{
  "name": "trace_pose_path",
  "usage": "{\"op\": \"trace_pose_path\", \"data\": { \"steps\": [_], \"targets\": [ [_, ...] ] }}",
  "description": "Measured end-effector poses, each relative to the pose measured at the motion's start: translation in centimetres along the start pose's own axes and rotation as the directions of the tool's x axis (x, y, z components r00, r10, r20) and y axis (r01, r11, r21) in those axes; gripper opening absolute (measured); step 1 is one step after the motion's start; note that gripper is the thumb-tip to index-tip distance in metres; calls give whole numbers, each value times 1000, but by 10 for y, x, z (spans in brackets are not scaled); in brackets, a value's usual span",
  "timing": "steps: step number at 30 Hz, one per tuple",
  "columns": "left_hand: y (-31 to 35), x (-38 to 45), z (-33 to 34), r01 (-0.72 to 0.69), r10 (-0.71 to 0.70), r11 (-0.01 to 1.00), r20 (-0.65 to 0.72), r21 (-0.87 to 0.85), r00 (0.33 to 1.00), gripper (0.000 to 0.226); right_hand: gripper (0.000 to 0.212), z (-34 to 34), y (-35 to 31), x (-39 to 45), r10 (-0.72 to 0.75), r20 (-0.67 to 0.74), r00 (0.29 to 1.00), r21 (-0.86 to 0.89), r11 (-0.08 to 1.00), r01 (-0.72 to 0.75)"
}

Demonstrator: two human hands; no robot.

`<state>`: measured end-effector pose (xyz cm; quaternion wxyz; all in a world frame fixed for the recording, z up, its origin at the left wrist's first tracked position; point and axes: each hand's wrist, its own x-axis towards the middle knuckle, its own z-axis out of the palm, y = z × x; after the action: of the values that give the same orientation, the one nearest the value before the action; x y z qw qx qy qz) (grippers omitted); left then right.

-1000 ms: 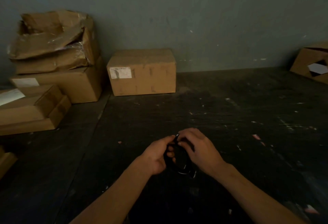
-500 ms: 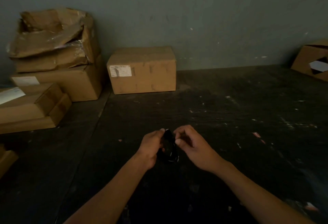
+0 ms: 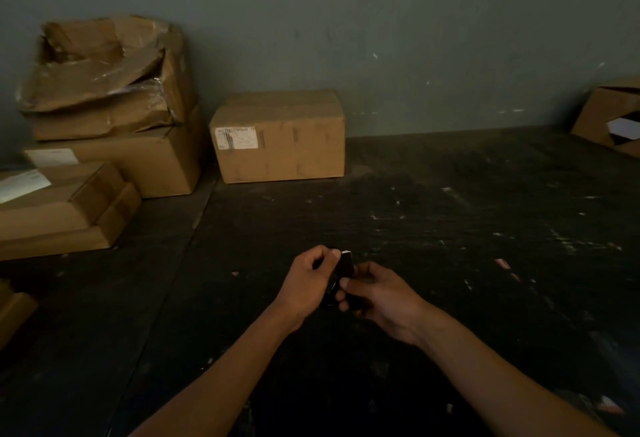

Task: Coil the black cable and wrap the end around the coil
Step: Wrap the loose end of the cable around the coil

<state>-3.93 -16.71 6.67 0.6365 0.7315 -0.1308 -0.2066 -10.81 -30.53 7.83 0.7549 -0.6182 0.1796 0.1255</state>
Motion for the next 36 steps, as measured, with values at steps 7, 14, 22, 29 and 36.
{"op": "trace_pose_path", "data": {
  "steps": [7, 14, 22, 29, 36],
  "targets": [
    [-1, 1, -2, -8, 5, 999, -72, -42, 997, 34, 18, -10, 8, 4, 20, -133, 991, -35, 999, -25],
    [-3, 2, 5, -63, 74, 992, -102, 107, 992, 25, 17, -2, 22, 12, 83, -255, 963, -68, 992, -104],
    [-15, -1, 14, -33, 71, 969, -151, 244, 986, 24, 13, 17, 30, 19, 119, -289, 950, 133, 988, -83],
    [-21, -4, 13, -15, 34, 972, -78, 233, 996, 31, 16, 15, 27, 19, 181, -225, 957, 322, 941, -103],
    [-22, -8, 14, -84, 101, 987, -124, 140, 987, 45, 17, 11, 27, 22, 181, -155, 971, 354, 928, -116]
  ]
}}
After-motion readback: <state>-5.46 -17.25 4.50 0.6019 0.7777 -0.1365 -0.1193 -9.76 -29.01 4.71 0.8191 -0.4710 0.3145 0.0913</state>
